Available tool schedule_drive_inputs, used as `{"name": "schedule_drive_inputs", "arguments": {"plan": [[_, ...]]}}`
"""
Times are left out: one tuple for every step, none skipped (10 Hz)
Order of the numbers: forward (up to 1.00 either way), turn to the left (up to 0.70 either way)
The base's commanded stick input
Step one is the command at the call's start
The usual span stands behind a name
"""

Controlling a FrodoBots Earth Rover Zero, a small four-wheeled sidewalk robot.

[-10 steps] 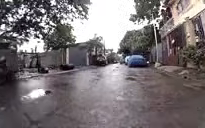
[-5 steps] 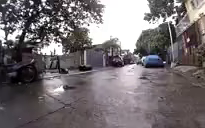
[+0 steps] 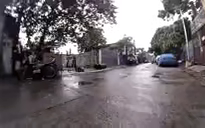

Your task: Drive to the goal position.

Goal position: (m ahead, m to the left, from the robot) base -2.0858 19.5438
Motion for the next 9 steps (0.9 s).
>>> {"name": "schedule_drive_inputs", "arguments": {"plan": [[1.0,0.27],[1.0,0.27],[1.0,0.27],[1.0,0.27],[1.0,0.27],[1.0,0.27],[1.0,0.27],[1.0,0.27],[1.0,0.27]]}}
